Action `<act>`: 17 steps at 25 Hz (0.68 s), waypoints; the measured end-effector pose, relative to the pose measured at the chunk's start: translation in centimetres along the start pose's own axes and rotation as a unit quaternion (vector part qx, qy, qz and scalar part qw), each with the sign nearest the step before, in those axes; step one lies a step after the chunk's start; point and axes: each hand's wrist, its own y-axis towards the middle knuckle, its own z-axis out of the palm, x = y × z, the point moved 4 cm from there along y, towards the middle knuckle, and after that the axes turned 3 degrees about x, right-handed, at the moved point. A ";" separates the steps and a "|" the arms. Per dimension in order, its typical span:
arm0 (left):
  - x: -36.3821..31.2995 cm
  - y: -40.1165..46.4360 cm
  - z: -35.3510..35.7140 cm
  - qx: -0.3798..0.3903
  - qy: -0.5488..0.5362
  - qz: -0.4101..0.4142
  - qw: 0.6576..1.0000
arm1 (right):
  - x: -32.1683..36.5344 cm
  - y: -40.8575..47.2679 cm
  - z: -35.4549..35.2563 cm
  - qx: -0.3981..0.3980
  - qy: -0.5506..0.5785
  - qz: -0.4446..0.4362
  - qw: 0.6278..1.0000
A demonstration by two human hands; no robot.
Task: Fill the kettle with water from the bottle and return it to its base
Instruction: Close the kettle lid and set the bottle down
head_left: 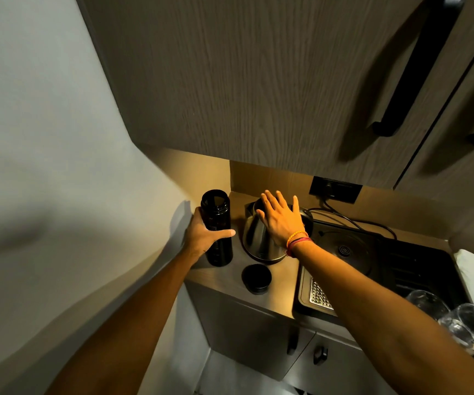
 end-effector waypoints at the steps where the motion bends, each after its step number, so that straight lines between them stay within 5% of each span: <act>1: 0.5 -0.3 0.0 0.010 0.017 -0.011 1.000 | 0.5 -0.6 -0.1 -0.028 -0.017 -0.015 0.999; 4: 1.9 -1.4 0.0 0.033 0.051 -0.022 0.998 | 3.1 -4.5 2.5 -0.119 -0.098 -0.217 0.964; 6: 2.4 -1.9 0.0 0.033 0.052 -0.022 0.998 | 4.3 -7.7 6.5 -0.044 -0.114 -0.313 0.942; 9: 2.3 -2.2 -0.1 0.024 0.046 -0.022 0.998 | 4.0 -9.4 9.8 0.112 -0.102 -0.243 0.958; 11: 1.5 -2.0 -0.1 0.018 0.041 -0.017 0.999 | 3.9 -9.1 9.0 0.126 -0.062 -0.215 0.967; 17: -0.2 -1.1 -0.5 0.028 -0.012 -0.001 1.000 | 6.1 -3.7 -4.5 -0.195 0.131 -0.165 0.958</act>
